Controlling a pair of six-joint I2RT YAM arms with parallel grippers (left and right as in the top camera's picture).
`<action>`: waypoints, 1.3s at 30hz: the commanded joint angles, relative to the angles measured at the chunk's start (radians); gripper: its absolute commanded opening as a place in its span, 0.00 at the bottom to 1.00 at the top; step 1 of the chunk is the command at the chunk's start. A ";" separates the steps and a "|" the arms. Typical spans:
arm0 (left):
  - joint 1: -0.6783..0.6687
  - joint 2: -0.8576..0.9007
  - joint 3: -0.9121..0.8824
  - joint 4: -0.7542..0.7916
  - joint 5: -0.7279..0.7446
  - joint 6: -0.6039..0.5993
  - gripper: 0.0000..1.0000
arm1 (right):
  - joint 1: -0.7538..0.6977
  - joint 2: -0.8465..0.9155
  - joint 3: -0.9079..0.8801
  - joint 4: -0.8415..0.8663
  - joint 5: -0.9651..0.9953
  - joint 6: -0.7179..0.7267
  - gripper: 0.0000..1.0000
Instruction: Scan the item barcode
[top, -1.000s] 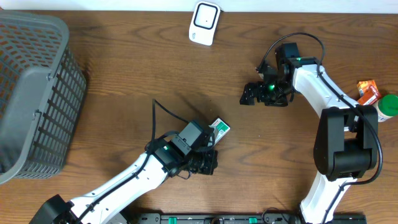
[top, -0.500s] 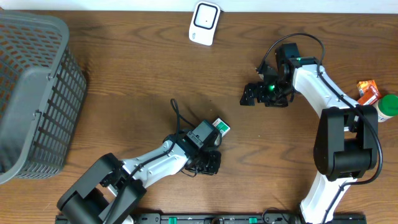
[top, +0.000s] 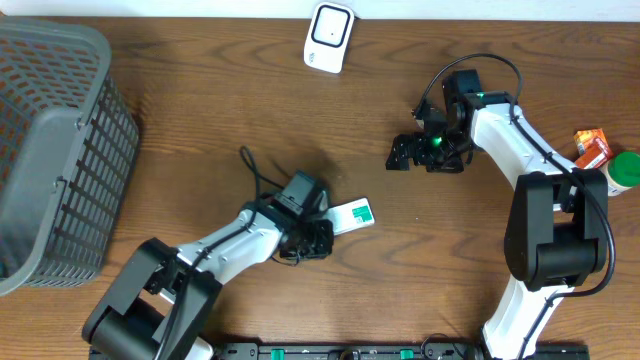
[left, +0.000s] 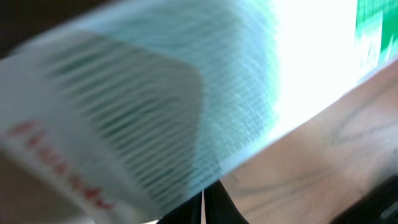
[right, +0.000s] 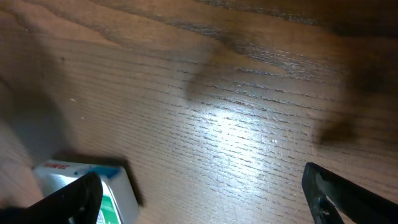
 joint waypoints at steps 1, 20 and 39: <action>0.060 0.013 -0.007 -0.012 -0.088 0.034 0.07 | -0.005 0.006 0.012 -0.002 -0.003 0.007 0.99; 0.119 -0.085 0.096 -0.040 -0.088 0.082 0.07 | 0.056 0.006 0.012 -0.057 -0.060 -0.148 0.99; 0.229 -0.513 0.096 -0.370 -0.373 0.131 0.80 | 0.295 -0.009 0.012 -0.100 0.099 -0.087 0.99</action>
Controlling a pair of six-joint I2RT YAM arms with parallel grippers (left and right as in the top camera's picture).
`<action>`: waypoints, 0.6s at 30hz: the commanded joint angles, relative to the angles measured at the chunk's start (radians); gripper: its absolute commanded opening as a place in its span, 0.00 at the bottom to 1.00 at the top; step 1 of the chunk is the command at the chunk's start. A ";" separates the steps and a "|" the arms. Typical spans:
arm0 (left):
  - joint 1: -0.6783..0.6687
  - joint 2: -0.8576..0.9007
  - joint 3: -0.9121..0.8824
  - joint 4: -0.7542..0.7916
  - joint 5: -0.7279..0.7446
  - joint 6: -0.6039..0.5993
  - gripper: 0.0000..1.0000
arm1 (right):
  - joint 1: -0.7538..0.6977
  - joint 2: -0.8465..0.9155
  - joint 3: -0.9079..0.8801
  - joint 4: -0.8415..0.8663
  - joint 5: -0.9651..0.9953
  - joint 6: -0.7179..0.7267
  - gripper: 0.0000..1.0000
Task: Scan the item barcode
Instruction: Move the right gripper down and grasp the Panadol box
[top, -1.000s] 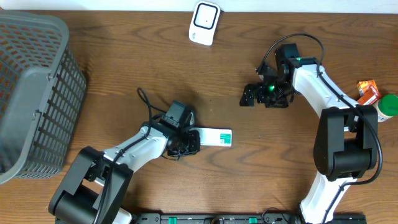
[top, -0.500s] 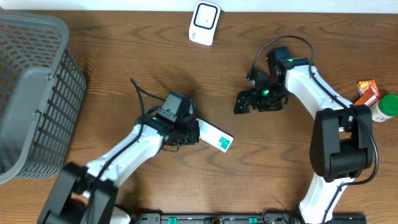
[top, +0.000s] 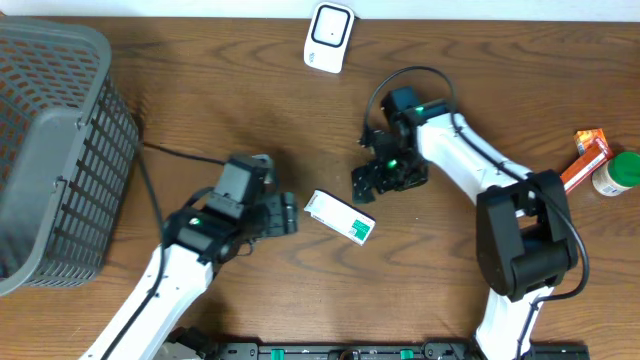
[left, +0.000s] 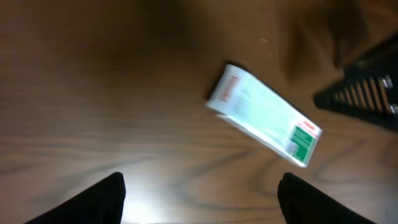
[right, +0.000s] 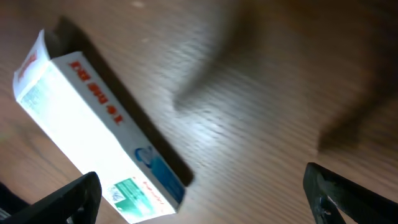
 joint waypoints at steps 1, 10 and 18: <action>0.060 -0.024 0.016 -0.043 -0.062 0.025 0.80 | 0.053 -0.009 0.012 -0.005 0.023 0.012 0.99; 0.150 -0.023 0.015 -0.076 -0.061 0.044 0.80 | 0.162 -0.009 -0.023 -0.019 0.151 0.022 0.99; 0.156 -0.023 0.015 -0.076 -0.062 0.067 0.80 | 0.186 -0.009 -0.035 -0.033 0.127 0.023 0.99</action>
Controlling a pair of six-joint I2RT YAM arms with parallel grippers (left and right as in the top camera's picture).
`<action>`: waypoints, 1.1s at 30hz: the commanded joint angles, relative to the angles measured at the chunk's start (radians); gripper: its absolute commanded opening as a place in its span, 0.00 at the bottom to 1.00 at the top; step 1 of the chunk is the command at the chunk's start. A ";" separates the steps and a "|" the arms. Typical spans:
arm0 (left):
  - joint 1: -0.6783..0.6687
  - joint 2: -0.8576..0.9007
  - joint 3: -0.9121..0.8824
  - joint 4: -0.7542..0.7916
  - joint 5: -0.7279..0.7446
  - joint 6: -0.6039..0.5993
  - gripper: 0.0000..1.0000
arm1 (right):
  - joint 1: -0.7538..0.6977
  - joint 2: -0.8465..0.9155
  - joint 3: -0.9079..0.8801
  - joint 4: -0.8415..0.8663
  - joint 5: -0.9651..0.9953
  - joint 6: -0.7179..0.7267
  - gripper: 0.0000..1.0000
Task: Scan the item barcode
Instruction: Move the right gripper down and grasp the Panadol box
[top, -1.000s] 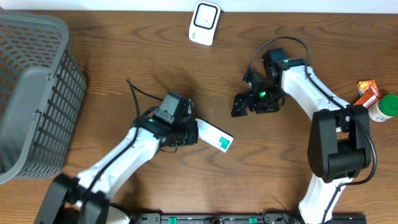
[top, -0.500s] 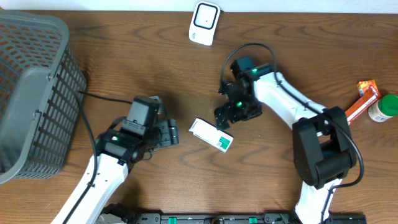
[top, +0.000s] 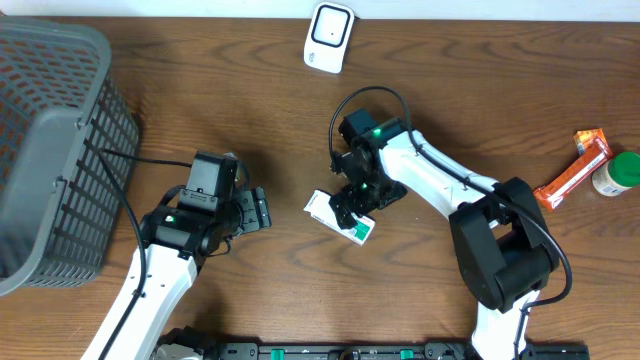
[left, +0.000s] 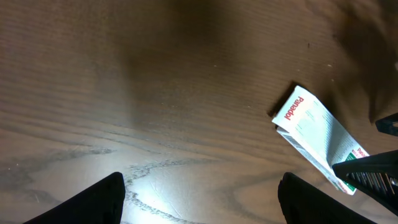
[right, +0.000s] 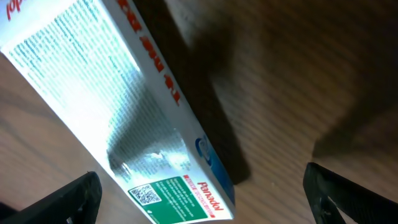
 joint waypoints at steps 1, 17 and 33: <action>0.006 -0.003 0.015 -0.003 -0.013 0.024 0.80 | 0.014 -0.009 -0.018 -0.007 0.010 0.004 0.99; 0.006 -0.003 0.015 -0.003 -0.076 0.034 0.80 | 0.055 -0.009 -0.220 0.136 0.058 0.006 0.87; 0.006 -0.003 0.014 -0.003 -0.148 0.034 0.80 | 0.148 -0.009 -0.221 0.253 0.237 -0.095 0.88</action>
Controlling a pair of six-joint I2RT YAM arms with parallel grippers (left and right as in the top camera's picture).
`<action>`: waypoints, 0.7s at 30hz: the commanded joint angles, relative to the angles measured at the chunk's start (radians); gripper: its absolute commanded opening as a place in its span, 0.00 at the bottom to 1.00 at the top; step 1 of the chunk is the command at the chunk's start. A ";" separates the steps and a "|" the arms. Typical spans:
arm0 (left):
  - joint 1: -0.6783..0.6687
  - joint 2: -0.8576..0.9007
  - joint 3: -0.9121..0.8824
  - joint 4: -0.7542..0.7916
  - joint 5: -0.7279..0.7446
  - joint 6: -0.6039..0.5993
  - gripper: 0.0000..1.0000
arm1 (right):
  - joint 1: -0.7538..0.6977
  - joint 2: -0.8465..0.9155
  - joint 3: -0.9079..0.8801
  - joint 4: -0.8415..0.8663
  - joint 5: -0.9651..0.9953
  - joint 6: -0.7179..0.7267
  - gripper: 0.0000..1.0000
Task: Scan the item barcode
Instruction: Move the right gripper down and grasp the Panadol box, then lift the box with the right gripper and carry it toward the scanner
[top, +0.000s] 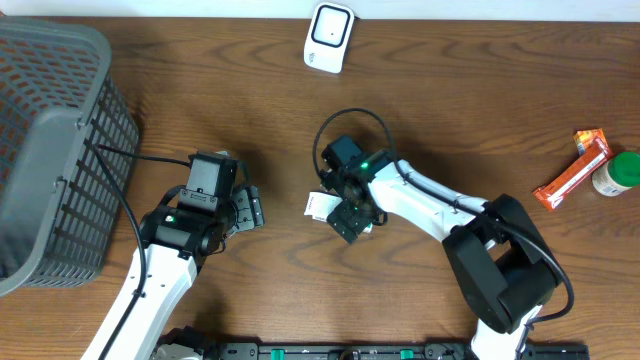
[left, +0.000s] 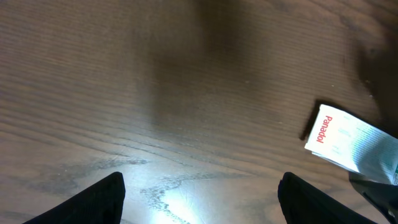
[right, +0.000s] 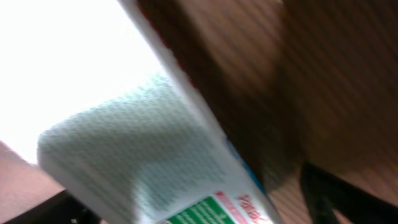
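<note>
The item is a white Panadol box (top: 316, 204) with a green end, lying flat on the wooden table mid-scene. My right gripper (top: 346, 217) hangs directly over it and covers most of it. In the right wrist view the box (right: 155, 137) fills the frame, blurred, between my open right gripper (right: 199, 208). My left gripper (top: 250, 208) stands open to the left of the box, with bare table between its fingers (left: 93, 199). The box's red-lettered end (left: 348, 146) shows at the right edge there. A white scanner (top: 329, 36) sits at the far edge.
A grey mesh basket (top: 50, 150) fills the left side. An orange snack bar (top: 575, 165) and a green-capped bottle (top: 617, 172) lie at the right edge. A black cable (top: 140, 155) runs from the left arm toward the basket.
My right gripper has moved down and left onto the box, which now fills its wrist view. The left arm has barely moved and stays open.
At first my left gripper was right at the box and the right gripper hung far off at the upper right. Then the box lay turned on the table, the left gripper open and away to the left. The right gripper has stood closer at each moment since.
</note>
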 joint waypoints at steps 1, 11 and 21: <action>0.006 -0.003 0.014 -0.003 -0.021 0.006 0.80 | 0.032 0.061 -0.037 0.003 0.009 -0.040 0.82; 0.006 -0.003 0.011 -0.007 -0.066 0.006 0.88 | 0.043 0.061 -0.038 -0.002 -0.086 -0.024 0.54; 0.006 -0.003 0.011 -0.011 -0.073 0.006 0.89 | 0.023 0.061 -0.038 -0.030 -0.354 -0.014 0.54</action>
